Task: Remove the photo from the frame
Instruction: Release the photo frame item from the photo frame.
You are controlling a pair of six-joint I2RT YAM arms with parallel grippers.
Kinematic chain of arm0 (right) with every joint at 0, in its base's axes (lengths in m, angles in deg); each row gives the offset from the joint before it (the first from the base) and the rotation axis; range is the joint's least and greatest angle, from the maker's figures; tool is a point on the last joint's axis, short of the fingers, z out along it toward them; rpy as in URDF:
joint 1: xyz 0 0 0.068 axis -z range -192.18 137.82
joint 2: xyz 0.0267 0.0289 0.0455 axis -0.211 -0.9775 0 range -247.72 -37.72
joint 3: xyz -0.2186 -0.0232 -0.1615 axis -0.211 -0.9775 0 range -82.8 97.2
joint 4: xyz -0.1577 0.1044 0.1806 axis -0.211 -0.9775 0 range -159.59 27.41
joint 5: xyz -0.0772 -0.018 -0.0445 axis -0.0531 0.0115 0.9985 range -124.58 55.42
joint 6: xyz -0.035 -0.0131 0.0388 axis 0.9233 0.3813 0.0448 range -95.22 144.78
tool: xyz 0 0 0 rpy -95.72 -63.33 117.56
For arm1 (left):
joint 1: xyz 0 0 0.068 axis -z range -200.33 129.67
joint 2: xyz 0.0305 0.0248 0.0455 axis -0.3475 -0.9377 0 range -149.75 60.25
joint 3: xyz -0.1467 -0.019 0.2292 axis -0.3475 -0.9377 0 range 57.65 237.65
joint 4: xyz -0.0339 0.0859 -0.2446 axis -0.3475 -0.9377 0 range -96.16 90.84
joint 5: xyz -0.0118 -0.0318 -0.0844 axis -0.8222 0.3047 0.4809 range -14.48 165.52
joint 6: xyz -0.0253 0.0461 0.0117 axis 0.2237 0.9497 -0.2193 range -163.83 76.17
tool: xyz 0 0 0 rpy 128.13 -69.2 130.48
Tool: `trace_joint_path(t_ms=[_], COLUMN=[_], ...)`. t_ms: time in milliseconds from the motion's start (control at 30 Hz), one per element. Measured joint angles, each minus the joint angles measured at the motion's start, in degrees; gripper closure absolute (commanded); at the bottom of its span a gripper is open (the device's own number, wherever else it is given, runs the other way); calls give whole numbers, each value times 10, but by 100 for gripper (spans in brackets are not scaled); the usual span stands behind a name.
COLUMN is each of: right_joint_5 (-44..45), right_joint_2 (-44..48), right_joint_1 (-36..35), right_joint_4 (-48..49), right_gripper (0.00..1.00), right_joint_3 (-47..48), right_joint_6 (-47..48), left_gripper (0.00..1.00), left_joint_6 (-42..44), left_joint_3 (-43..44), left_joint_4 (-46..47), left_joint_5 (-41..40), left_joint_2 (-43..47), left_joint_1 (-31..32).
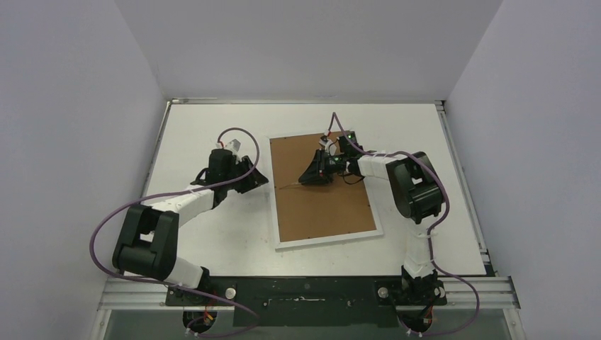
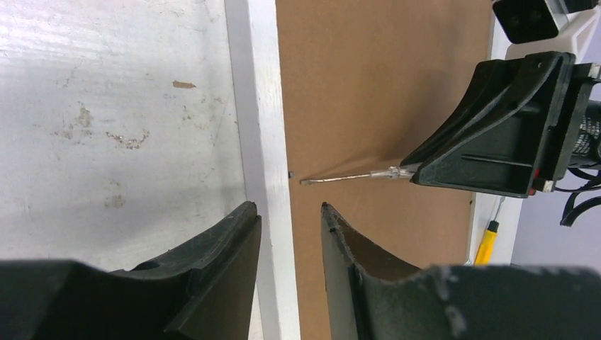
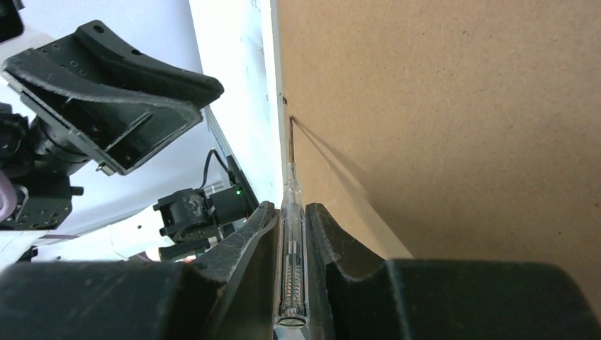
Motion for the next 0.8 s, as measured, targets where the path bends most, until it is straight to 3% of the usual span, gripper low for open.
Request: trace_joint_path(t_ms=[533, 800], right_joint_5=[-27, -35], right_joint_2=[-33, -40], right_joint_1=[-1, -1], right_joint_4=[58, 71], right_gripper=[95, 95], right_joint_3=[2, 3], right_joint_6=[-44, -55], left_gripper=[78, 78], left_joint_6=[-1, 9], left_joint_3=[10, 25], left_joint_4=[59, 62], left_joint_5=[46, 52], left_joint_2=[-82, -106], left_joint_1=[-9, -9])
